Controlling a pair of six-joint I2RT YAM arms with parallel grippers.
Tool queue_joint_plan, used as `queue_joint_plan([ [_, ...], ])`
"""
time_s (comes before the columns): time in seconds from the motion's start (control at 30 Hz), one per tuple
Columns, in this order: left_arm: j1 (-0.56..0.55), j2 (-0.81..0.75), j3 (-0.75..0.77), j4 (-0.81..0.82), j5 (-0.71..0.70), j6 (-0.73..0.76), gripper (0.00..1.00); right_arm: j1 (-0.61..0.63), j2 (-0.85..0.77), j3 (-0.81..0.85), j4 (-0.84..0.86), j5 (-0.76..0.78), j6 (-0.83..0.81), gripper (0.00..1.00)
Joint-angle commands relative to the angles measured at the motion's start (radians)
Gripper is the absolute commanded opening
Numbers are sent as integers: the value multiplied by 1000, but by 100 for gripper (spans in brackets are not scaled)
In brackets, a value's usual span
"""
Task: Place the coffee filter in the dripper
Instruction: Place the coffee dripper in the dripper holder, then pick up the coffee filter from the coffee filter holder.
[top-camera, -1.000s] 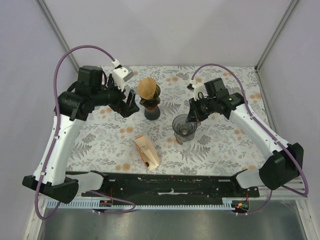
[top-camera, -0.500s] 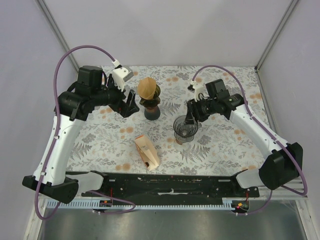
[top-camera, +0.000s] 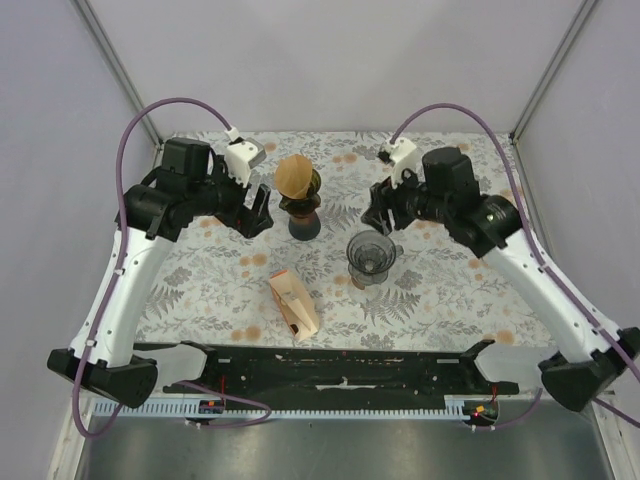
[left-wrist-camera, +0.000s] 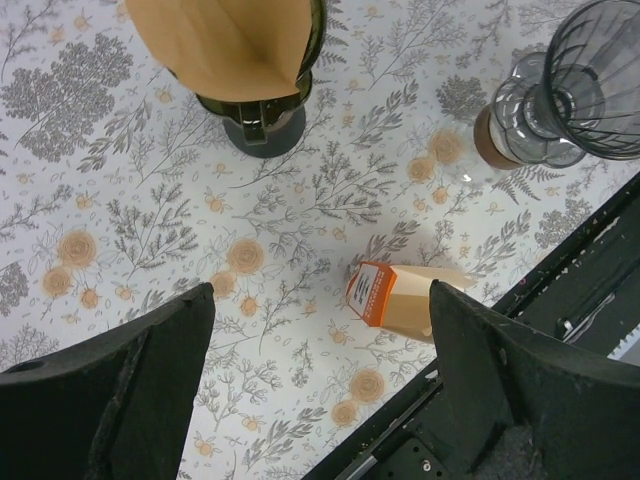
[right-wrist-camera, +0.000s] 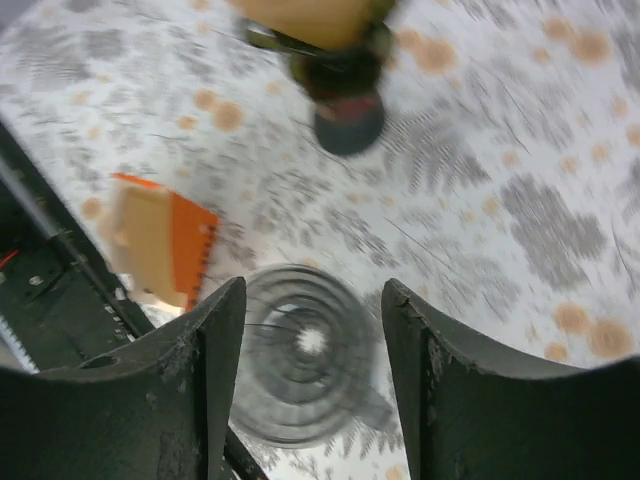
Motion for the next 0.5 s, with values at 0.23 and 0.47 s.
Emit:
queue_joint_plan([
  [0.23, 85, -35, -41, 44, 6, 5, 93, 673, -37, -287, 466, 248, -225, 60],
  [0.47, 97, -64, -62, 51, 6, 9, 93, 764, 170, -318, 579, 391, -196, 47],
])
